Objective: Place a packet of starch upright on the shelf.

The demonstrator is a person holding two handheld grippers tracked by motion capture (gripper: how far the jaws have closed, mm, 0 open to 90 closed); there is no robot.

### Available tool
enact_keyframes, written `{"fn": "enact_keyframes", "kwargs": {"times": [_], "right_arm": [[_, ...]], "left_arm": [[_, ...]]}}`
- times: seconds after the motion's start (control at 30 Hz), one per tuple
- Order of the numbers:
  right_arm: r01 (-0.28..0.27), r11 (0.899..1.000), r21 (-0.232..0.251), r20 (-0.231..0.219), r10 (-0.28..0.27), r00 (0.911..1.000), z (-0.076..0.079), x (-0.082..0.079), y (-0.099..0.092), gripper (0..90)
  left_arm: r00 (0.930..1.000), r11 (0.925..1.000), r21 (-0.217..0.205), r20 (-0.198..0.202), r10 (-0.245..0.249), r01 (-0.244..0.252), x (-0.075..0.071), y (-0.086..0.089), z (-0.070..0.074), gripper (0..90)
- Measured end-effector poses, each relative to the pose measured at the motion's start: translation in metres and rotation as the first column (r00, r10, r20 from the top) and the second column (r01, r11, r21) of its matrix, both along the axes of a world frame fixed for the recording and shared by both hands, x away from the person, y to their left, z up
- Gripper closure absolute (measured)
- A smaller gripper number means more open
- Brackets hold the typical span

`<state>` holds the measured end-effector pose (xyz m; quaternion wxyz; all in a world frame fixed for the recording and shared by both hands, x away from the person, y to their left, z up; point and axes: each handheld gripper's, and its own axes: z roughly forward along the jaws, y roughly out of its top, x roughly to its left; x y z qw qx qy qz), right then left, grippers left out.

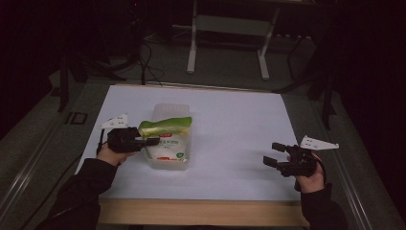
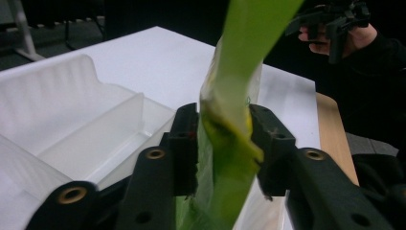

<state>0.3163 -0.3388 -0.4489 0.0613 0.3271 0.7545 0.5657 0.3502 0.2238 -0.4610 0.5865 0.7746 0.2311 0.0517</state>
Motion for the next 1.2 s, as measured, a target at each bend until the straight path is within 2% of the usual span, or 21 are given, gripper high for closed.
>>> {"fn": "enact_keyframes", "kwargs": {"times": [0.03,0.13,0.2,0.27,0.4,0.47,0.57,0.63,0.87,0.93,1.1,1.2], "right_arm": [[0.001,1.0,-0.004,0.0,-0.001,1.0,0.0,0.0,0.0,14.4],[-0.003,1.0,-0.013,0.0,0.003,1.0,-0.001,0.0,0.003,14.4],[-0.005,1.0,-0.022,0.0,0.005,1.0,-0.001,0.0,0.004,14.4],[-0.008,1.0,-0.021,-0.002,0.008,1.0,-0.002,-0.001,0.004,14.4],[-0.011,1.0,-0.022,-0.003,0.01,0.9999,-0.002,-0.001,0.004,14.4],[-0.009,1.0,-0.022,-0.003,0.009,1.0,-0.001,-0.001,0.004,14.4],[-0.012,1.0,-0.028,-0.001,0.012,0.9999,-0.001,-0.001,0.005,14.4],[-0.013,1.0,-0.026,-0.002,0.013,0.9999,-0.001,-0.002,0.006,14.4],[-0.009,1.0,-0.026,-0.004,0.008,1.0,-0.001,-0.002,0.004,14.5],[-0.008,1.0,-0.027,-0.003,0.008,1.0,-0.002,-0.002,0.004,14.5],[-0.008,1.0,-0.028,-0.004,0.008,1.0,-0.001,-0.004,0.005,14.5],[-0.012,1.0,-0.026,-0.012,0.011,0.9999,-0.001,-0.004,0.005,15.1]], "left_arm": [[0.9999,0.9999,-0.002,-0.008,0.014,-0.014,-0.001,0.0,0.001,50.1],[0.9976,0.9976,-0.009,-0.005,0.069,-0.069,-0.006,0.001,0.002,34.5],[0.9966,0.9965,-0.014,-0.003,0.082,-0.082,-0.01,0.003,0.0,21.5],[0.9921,0.9921,-0.002,-0.003,0.125,-0.125,-0.015,0.004,-0.002,15.5],[0.9882,0.9877,0.039,-0.017,0.152,-0.152,-0.026,0.005,-0.007,0.8],[0.9854,0.9849,0.038,-0.015,0.17,-0.169,-0.032,0.007,-0.009,0.7],[0.9814,0.9813,0.016,-0.006,0.192,-0.192,-0.042,0.01,-0.01,0.7],[0.979,0.9788,0.021,0.002,0.204,-0.204,-0.049,0.012,-0.012,0.8],[0.9714,0.9716,0.024,-0.025,0.236,-0.235,-0.078,0.013,-0.019,0.8],[0.9728,0.9727,0.037,-0.028,0.23,-0.229,-0.087,0.011,-0.021,0.7],[0.9818,0.9819,0.05,-0.045,0.185,-0.183,-0.106,0.001,-0.022,0.8],[0.9888,0.9873,0.064,-0.025,0.147,-0.145,-0.114,-0.009,-0.02,0.8]]}}
